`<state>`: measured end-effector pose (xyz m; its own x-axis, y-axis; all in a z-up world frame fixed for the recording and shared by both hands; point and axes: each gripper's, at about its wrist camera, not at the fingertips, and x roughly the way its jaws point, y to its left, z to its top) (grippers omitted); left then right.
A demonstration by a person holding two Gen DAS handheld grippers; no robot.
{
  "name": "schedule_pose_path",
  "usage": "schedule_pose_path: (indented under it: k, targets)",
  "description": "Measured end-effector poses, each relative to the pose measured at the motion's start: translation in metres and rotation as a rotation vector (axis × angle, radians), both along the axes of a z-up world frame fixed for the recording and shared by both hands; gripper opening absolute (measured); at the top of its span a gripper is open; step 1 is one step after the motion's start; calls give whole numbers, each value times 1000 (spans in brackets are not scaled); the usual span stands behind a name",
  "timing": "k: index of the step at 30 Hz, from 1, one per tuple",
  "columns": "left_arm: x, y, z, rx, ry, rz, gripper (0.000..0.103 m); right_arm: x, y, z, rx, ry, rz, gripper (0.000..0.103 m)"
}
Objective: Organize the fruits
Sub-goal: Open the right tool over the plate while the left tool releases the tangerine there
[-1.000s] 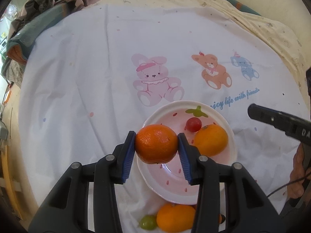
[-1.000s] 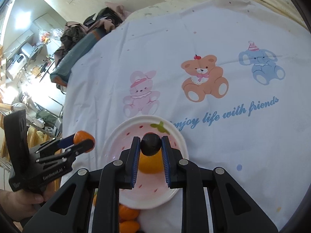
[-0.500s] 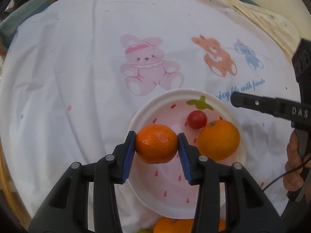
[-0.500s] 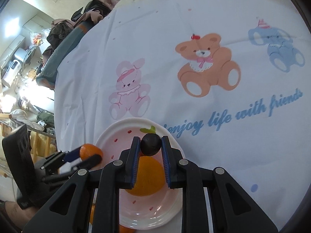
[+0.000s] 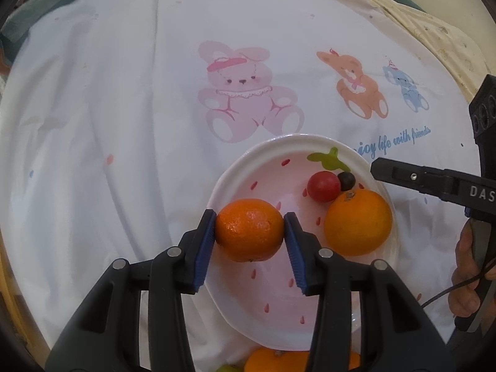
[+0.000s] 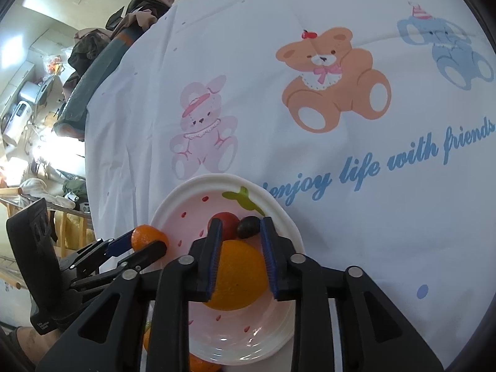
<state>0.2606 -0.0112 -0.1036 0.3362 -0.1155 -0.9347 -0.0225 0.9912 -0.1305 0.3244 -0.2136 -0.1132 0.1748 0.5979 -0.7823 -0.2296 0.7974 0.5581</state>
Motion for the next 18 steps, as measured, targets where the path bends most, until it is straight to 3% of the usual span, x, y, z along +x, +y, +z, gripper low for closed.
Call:
schedule_pose_path:
  k: [1,2,3,4,18]
  targets:
    - [0,0,0,-17,5,-1,55,0,0,2,-1,-4,2,50]
    - [0,0,1,-23,-3,2,62,-1,0,4,-2,-9,1,65]
    - [-1,0,4,-14,-19,5,72,-1,-1,7,-1,-19,-4,70]
    - [-2,-1,8,-6,-35,5,75,-2,-1,10,-1,-29,-6,70]
    - [-19,-3,50,5,-138,-6,75,-36,-6,48,-7,-81,13,70]
